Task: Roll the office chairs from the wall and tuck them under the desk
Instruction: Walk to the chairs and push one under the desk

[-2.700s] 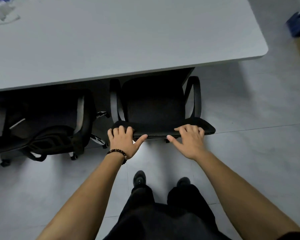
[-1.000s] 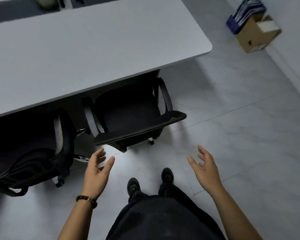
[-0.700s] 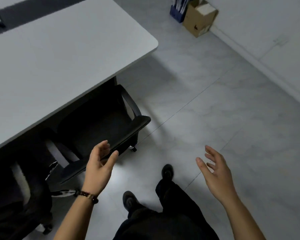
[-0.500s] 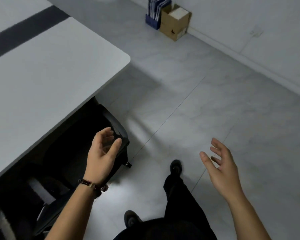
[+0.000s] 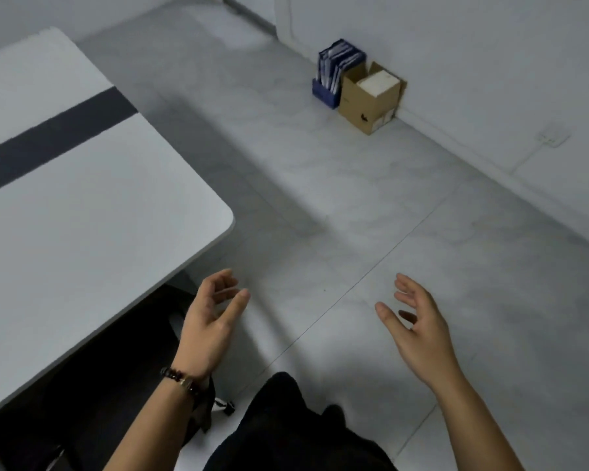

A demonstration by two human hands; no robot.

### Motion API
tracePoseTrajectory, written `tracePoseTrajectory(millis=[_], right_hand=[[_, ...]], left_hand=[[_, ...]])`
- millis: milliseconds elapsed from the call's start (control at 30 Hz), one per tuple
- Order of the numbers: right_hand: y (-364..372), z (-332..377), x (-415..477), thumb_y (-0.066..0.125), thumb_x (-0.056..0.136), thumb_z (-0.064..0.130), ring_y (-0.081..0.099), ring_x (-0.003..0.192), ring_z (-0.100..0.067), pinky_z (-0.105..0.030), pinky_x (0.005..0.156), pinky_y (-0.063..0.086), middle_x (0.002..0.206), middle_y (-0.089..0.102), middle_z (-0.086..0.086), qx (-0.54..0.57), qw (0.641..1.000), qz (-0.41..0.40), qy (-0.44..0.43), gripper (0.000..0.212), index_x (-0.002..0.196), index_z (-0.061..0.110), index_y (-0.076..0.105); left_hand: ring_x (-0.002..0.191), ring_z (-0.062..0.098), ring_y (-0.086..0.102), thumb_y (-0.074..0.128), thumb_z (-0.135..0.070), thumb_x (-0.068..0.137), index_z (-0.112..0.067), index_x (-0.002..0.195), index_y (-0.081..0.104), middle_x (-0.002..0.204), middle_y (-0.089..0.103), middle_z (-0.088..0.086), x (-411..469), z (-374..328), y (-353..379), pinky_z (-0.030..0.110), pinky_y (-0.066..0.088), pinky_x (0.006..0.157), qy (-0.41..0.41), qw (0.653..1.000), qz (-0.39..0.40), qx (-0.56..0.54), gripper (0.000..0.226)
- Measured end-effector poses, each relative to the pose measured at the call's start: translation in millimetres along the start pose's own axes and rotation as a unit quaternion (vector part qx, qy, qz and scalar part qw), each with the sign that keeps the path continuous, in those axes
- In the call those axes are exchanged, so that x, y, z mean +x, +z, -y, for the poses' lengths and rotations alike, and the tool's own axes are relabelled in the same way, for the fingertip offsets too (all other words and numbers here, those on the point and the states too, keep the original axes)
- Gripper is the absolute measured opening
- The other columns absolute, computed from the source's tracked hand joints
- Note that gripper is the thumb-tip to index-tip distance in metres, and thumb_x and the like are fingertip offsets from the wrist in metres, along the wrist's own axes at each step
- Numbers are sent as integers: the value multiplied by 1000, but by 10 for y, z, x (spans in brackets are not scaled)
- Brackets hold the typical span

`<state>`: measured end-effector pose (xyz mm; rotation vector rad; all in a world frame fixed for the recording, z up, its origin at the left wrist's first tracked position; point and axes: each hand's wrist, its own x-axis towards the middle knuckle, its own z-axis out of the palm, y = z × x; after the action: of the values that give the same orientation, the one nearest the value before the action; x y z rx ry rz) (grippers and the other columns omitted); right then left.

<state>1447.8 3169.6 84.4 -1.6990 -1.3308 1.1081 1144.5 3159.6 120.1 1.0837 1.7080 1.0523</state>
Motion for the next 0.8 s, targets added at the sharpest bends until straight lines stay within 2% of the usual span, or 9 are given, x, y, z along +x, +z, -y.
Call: tracePoseTrajectory(millis=[100, 233, 300, 367, 433, 533, 667, 800], right_hand=[[71, 243, 799, 70, 87, 26, 51, 120, 5, -23, 96, 44, 135, 53, 16, -8, 999, 38, -25, 56, 138, 31, 46], [334, 397, 1978, 71, 87, 27, 51, 120, 4, -27, 97, 45, 135, 52, 17, -28, 996, 72, -36, 57, 138, 31, 46], [453, 507, 2601, 71, 87, 26, 51, 118, 7, -25, 96, 45, 135, 53, 15, -41, 995, 78, -37, 56, 137, 32, 47], [510, 705, 3167, 71, 87, 26, 50, 118, 8, -22, 95, 45, 134, 52, 15, -51, 995, 82, -37, 56, 136, 33, 46], [537, 992, 3776, 71, 87, 26, 51, 118, 7, -25, 96, 45, 134, 53, 15, -48, 995, 68, -46, 54, 135, 35, 46], [563, 1452, 4597, 71, 87, 26, 52, 118, 4, -24, 95, 45, 133, 53, 14, -41, 996, 53, -59, 53, 133, 37, 46], [709, 1877, 5743, 69, 88, 27, 52, 117, 6, -18, 92, 43, 133, 55, 14, -25, 997, 43, -66, 51, 135, 30, 50], [1106, 1994, 6979, 68, 89, 29, 53, 117, 4, -21, 95, 44, 131, 57, 12, -30, 995, 72, -69, 50, 136, 27, 51]], left_hand=[[102, 5, 61, 65, -38, 79, -25, 121, 54, 116, 61, -5, 546, -116, 77, 22, 47, 82, -9, 999, -38, -19, 45], [98, 3, 62, 63, -39, 77, -28, 118, 54, 114, 61, -7, 1538, -79, 311, 22, 51, 78, -19, 995, -85, -41, 43], [98, 3, 61, 66, -35, 83, -24, 120, 54, 115, 61, -5, 2165, -92, 438, 19, 51, 77, -27, 995, -90, -34, 41], [100, 0, 59, 64, -28, 88, -21, 121, 54, 117, 60, -4, 2782, -210, 535, 9, 47, 73, -24, 996, -83, -11, 35], [99, -3, 58, 61, -26, 89, -22, 121, 54, 117, 60, -4, 3475, -478, 565, 5, 44, 71, -8, 997, -74, -3, 33], [98, -5, 59, 61, -23, 90, -24, 120, 53, 116, 60, -4, 4434, -964, 527, 7, 46, 72, 13, 998, -65, -4, 32], [98, -3, 59, 60, -21, 91, -21, 120, 54, 112, 60, -8, 5650, -1472, 492, 9, 47, 74, 41, 997, -70, 8, 30], [98, 6, 61, 62, -27, 90, -27, 117, 55, 112, 61, -7, 6787, -1488, 542, 25, 51, 79, 16, 996, -88, 16, 28]])
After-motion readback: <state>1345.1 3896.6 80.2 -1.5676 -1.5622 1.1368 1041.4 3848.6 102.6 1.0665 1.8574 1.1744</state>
